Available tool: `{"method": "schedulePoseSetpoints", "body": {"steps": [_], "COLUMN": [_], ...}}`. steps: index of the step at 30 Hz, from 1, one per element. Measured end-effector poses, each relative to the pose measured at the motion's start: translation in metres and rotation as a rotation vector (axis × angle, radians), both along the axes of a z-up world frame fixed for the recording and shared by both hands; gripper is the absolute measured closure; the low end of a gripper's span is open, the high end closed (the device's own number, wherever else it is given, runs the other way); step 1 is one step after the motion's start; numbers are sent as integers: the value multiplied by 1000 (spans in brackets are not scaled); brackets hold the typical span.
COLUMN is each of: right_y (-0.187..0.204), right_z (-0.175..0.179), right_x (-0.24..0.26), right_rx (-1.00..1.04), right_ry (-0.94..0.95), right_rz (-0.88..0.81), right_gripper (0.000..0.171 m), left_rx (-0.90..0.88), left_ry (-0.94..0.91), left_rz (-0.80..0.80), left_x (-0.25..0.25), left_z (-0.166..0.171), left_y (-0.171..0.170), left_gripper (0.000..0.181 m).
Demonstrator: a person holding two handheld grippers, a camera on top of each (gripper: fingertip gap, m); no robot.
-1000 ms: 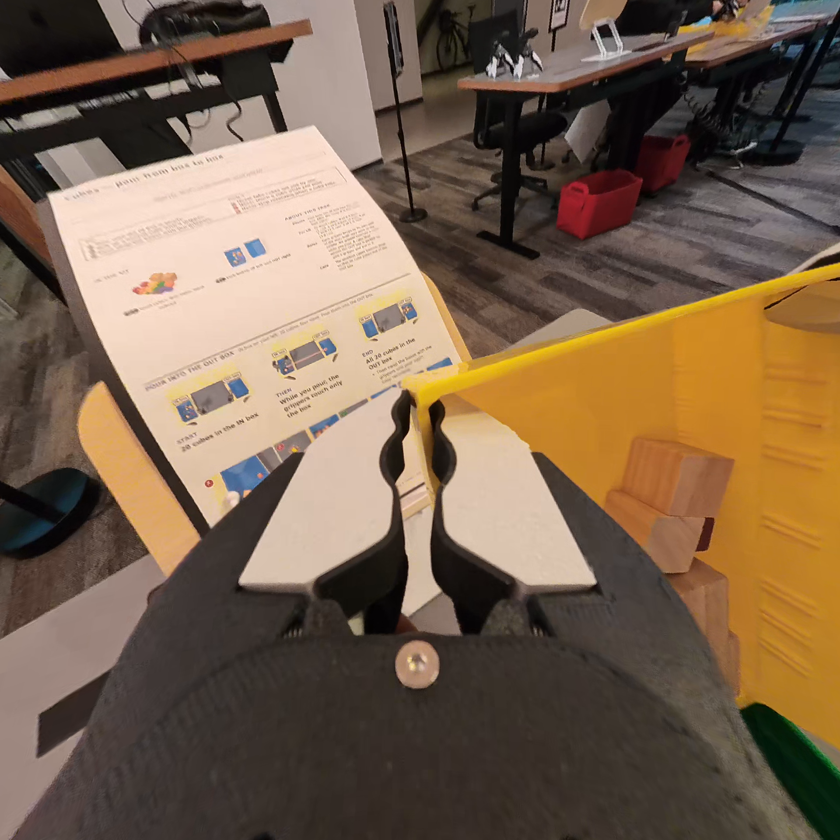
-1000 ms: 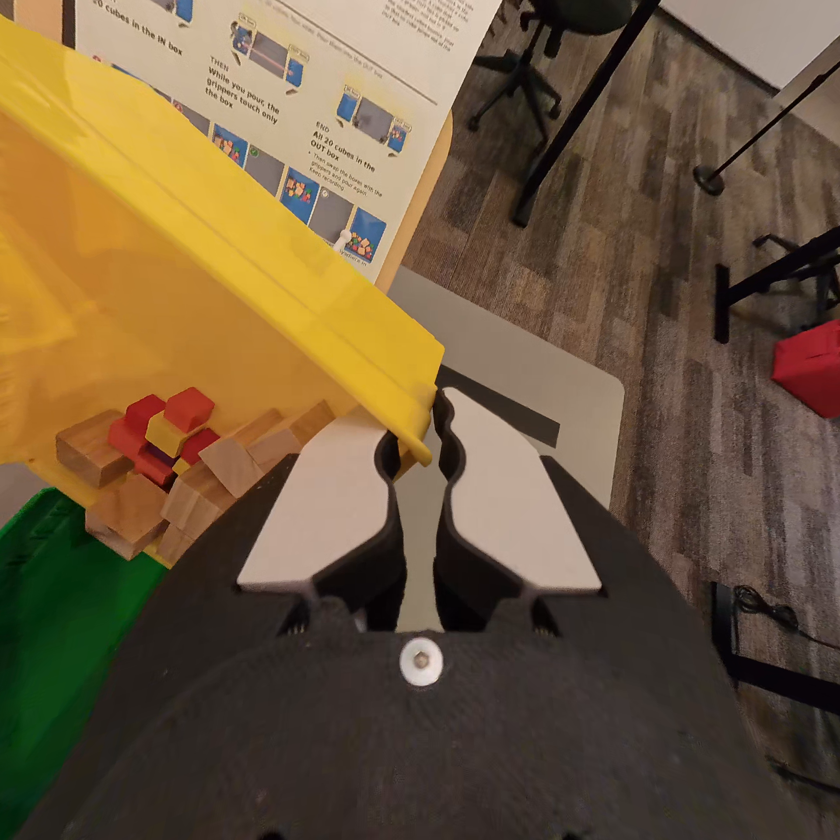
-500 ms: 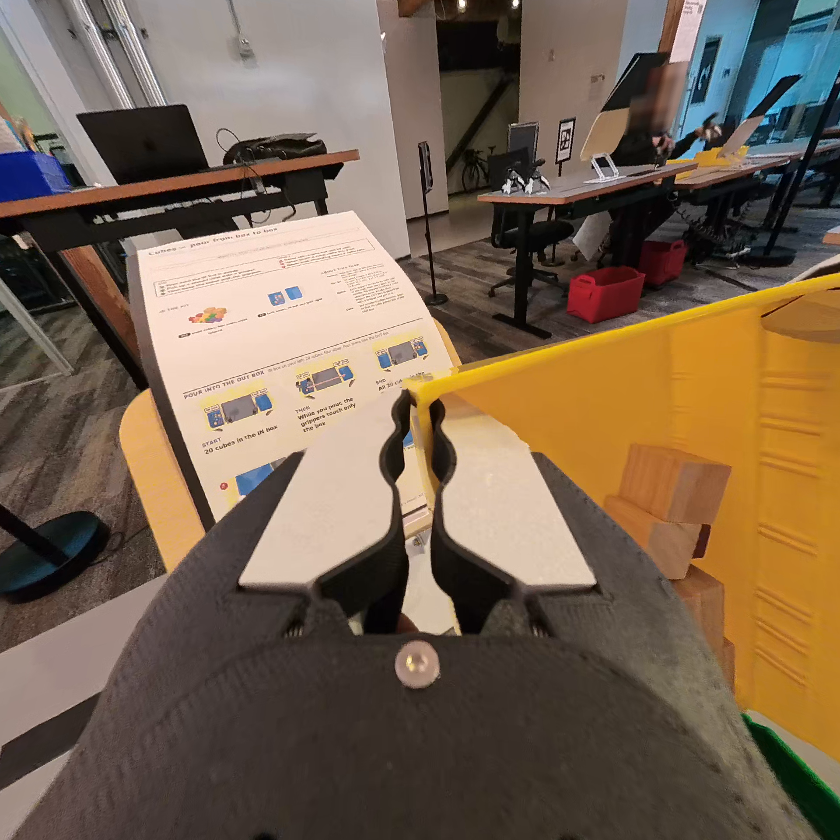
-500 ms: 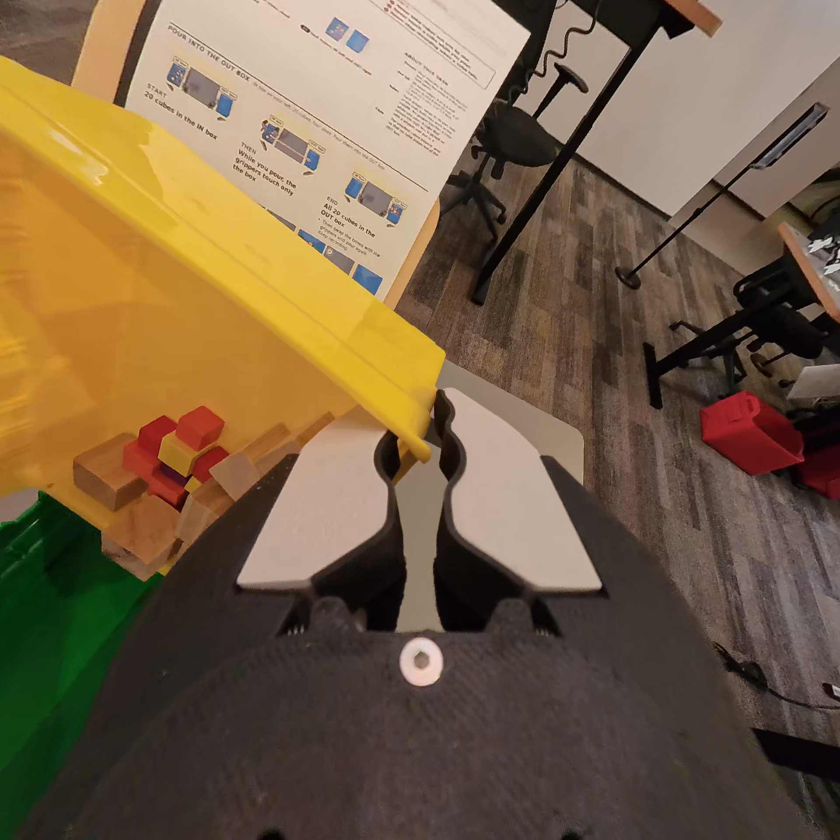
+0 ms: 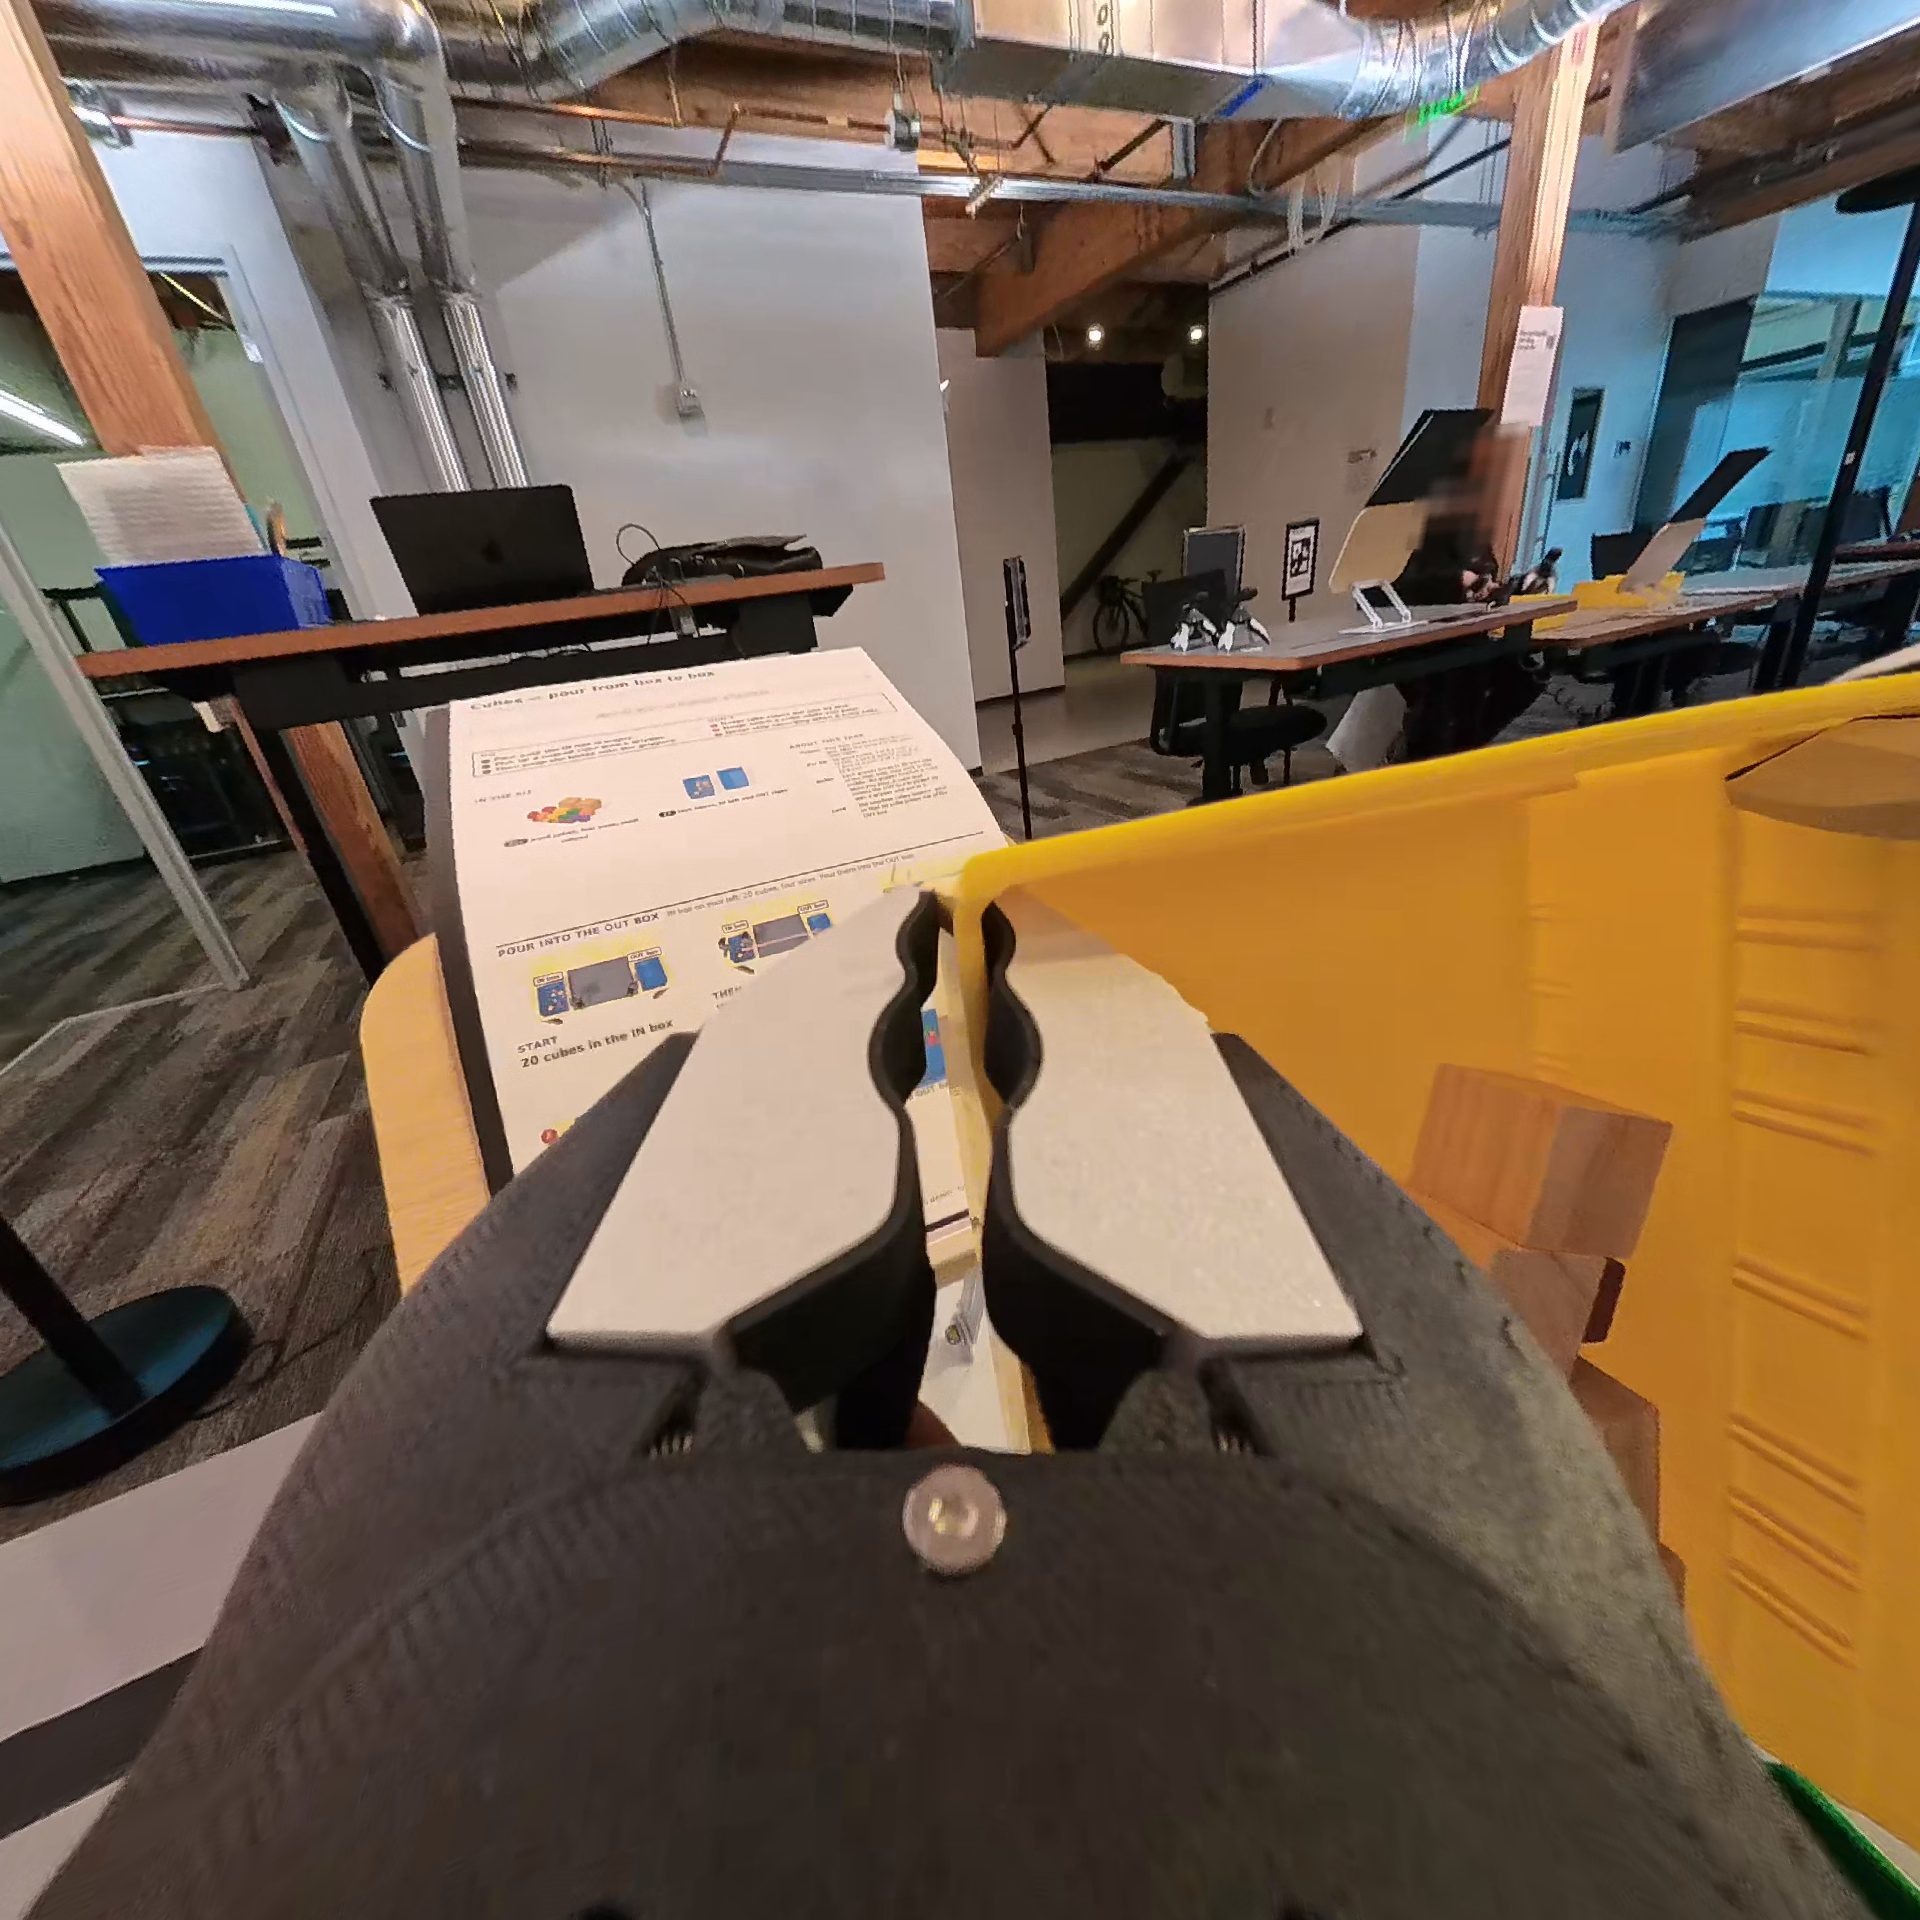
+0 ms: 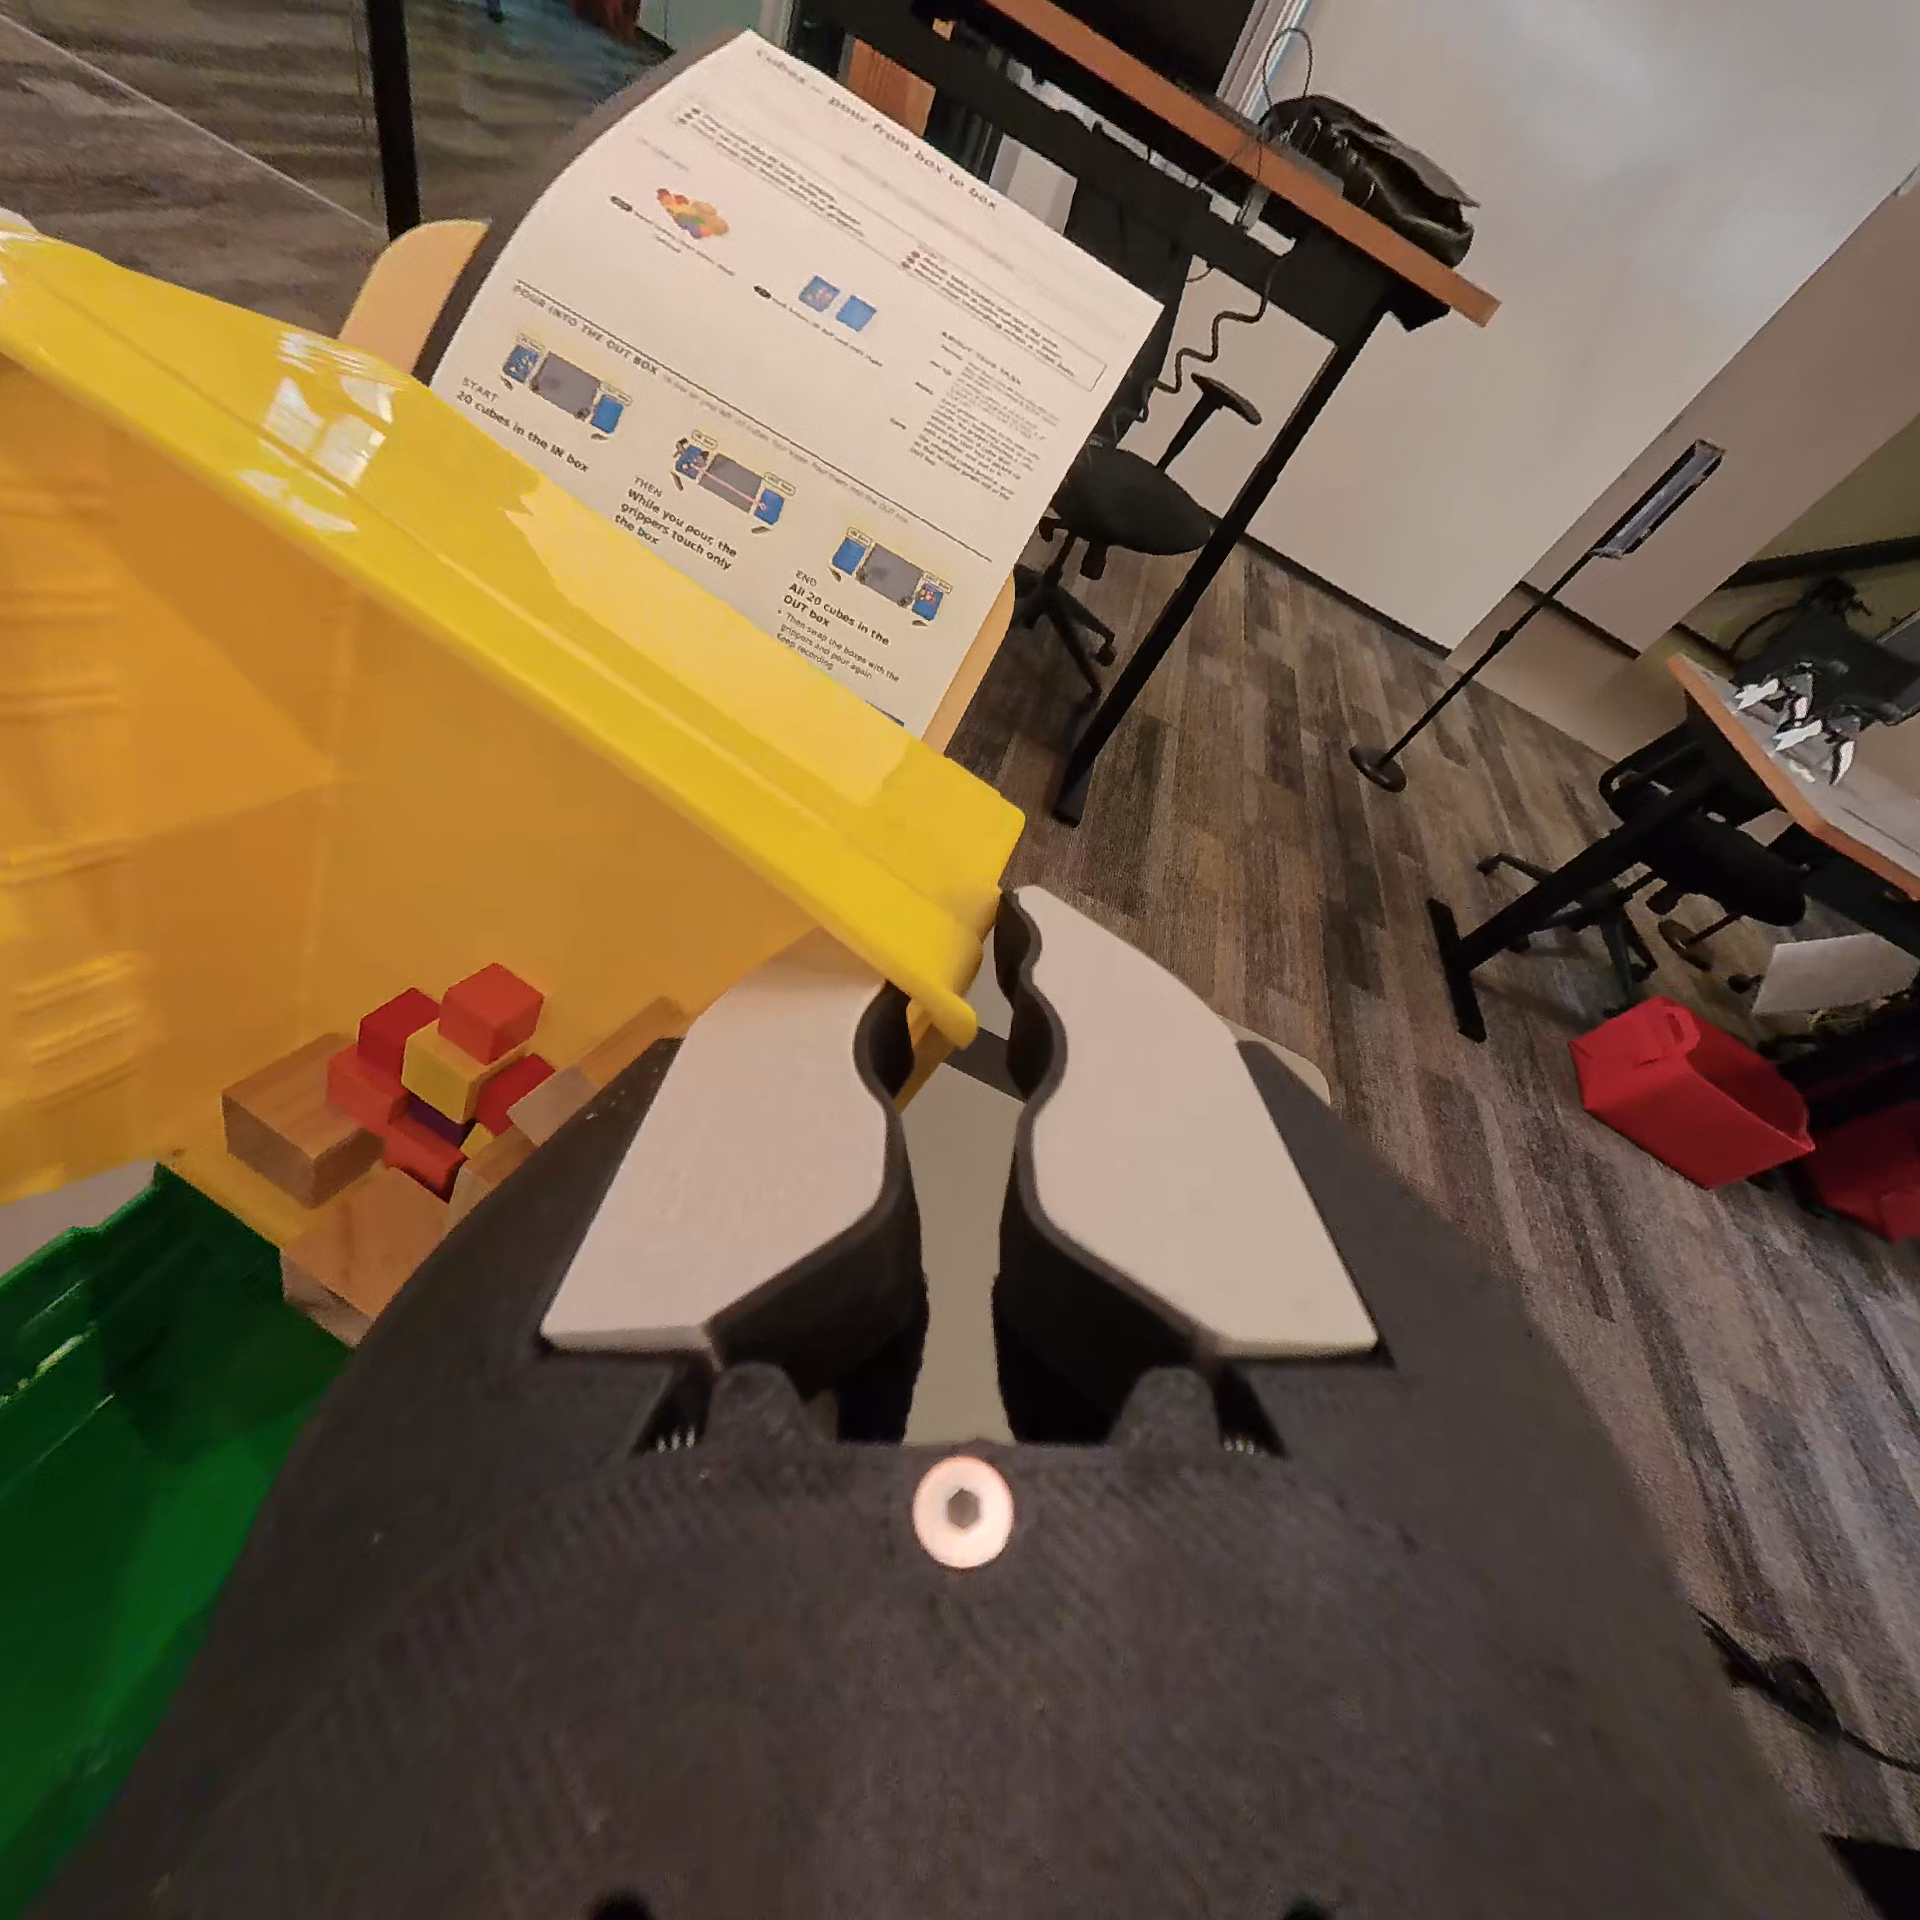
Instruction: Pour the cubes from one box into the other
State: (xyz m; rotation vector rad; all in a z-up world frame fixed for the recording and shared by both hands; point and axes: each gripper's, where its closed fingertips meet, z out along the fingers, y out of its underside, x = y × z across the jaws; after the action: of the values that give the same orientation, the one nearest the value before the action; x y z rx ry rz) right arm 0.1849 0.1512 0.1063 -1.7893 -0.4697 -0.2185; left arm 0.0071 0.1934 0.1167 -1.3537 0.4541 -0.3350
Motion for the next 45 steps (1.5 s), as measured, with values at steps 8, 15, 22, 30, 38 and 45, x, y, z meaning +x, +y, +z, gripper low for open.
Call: {"method": "schedulePoseSetpoints", "body": {"steps": [8,15,22,30,38,45], "right_y": [-17,-25,-31,-43,-53,-63], "right_z": [2,3,4,4,5,2], "right_x": [-4,-8,-10,-14,-20,-20], "right_rx": [53,85,107,145,175,196], "right_ry": [1,-7,-8,-3,-9,30], "right_rz": [3,-2,-1,12,17,32], "right_gripper": [162,162,162,162,162,164], "left_rx": [34,58,76,104,119,159], "left_ry": [-37,-56,-67,-91,-98,-118], "left_rz": [-16,-8,-14,-39,-44,-35], "left_x": [-4,-7,-10,-13,-19,-21], "left_z": [2,2,2,2,0,0], "left_y": [-17,-24,-30,-44,-57,-69], "left_gripper": [175,175,175,174,172,172]}}
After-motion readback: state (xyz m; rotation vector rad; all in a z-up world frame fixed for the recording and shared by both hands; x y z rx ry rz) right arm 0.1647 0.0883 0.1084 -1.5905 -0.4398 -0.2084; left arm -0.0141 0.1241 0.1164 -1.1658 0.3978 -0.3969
